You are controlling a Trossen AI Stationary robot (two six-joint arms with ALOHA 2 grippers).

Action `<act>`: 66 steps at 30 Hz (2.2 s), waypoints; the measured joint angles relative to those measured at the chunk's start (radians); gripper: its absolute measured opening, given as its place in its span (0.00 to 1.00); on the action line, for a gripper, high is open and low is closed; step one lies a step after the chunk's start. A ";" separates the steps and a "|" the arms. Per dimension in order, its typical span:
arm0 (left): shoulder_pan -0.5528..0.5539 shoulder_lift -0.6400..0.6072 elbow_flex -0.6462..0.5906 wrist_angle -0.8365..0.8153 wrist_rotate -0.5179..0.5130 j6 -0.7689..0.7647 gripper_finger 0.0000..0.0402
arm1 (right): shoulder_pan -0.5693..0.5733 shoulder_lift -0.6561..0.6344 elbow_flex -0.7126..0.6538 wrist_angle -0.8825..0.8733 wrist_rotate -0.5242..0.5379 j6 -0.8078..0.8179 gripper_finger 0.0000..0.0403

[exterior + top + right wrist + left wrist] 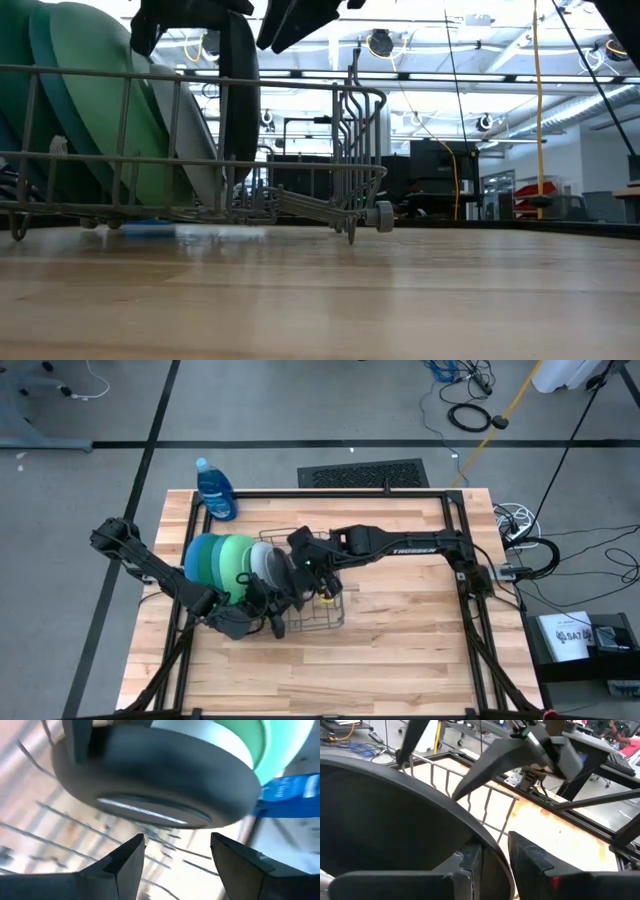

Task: Sort dishes
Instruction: Put the black plate into the gray dish rack

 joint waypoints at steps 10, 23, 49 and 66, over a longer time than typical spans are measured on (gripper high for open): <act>0.001 0.000 -0.001 -0.008 0.059 0.027 0.23 | 0.049 -0.005 0.000 0.036 0.151 -0.210 0.62; 0.000 -0.002 -0.001 -0.009 0.104 0.062 0.46 | 0.076 -0.002 0.000 0.106 0.059 -0.550 0.65; -0.034 -0.047 -0.006 -0.027 0.143 0.132 0.60 | 0.078 0.080 0.005 0.169 0.040 -0.843 0.63; -0.074 -0.139 -0.006 -0.095 0.134 0.210 0.60 | 0.072 0.085 0.002 0.166 0.066 -0.726 0.46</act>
